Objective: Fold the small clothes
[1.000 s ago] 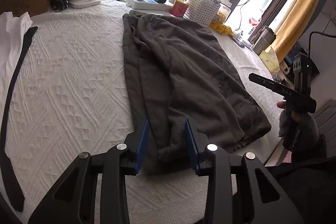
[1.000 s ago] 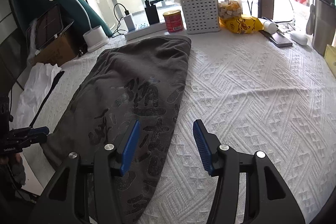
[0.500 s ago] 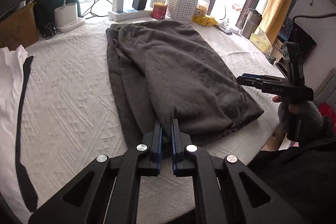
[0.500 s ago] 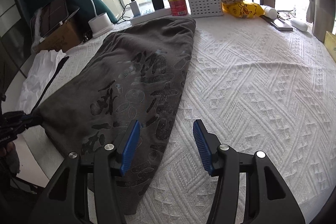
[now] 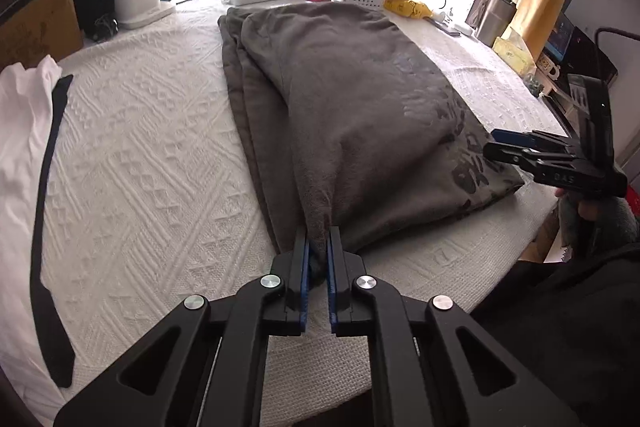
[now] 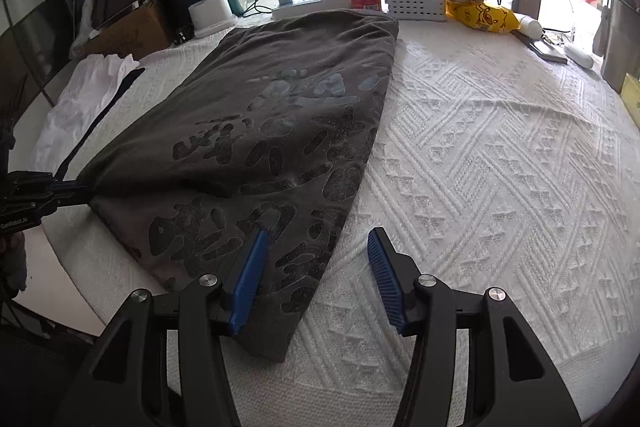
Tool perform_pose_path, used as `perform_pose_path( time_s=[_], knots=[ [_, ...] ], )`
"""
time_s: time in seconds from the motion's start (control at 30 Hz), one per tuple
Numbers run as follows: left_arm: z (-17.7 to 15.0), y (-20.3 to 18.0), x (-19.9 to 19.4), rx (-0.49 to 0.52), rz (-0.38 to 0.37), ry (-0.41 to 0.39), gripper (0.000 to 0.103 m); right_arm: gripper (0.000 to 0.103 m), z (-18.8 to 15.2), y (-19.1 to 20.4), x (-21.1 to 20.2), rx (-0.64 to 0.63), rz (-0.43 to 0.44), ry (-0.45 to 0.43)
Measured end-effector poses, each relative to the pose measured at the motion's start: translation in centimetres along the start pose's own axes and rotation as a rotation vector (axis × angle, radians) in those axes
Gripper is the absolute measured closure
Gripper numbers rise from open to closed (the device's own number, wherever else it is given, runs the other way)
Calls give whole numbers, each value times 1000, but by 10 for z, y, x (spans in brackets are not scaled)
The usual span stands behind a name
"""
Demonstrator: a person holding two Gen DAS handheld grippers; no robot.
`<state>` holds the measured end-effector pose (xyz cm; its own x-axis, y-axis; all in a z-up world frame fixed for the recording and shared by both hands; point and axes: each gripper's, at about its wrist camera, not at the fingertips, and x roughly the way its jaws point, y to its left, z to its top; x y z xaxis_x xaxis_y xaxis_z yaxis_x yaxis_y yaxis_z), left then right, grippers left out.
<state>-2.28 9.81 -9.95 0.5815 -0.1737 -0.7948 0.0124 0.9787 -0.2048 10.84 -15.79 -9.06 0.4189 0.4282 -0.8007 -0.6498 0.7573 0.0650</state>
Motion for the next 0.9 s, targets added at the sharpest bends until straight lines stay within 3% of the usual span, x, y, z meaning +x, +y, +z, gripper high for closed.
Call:
perform_pose_path(
  time_s=[0.13,0.2,0.3,0.8,0.9],
  knots=[
    [-2,1,3,-11,-3,-2,96,52,-16,14,-7,-23,-1,-11],
    [-3,-1,4,-13,-4,-3,96,82,-20,19,-8,-41,-14,-26],
    [-3,-2,5,-15,0,-8,96,92,-21,17,-9,-35,-11,-43],
    [-7,-32,10,26,-73,10,96,103,-50,-20,-44,18,-179,-23],
    [-8,-33,8,42,-64,24,96,103,-60,-34,-54,78,-158,-45]
  ],
)
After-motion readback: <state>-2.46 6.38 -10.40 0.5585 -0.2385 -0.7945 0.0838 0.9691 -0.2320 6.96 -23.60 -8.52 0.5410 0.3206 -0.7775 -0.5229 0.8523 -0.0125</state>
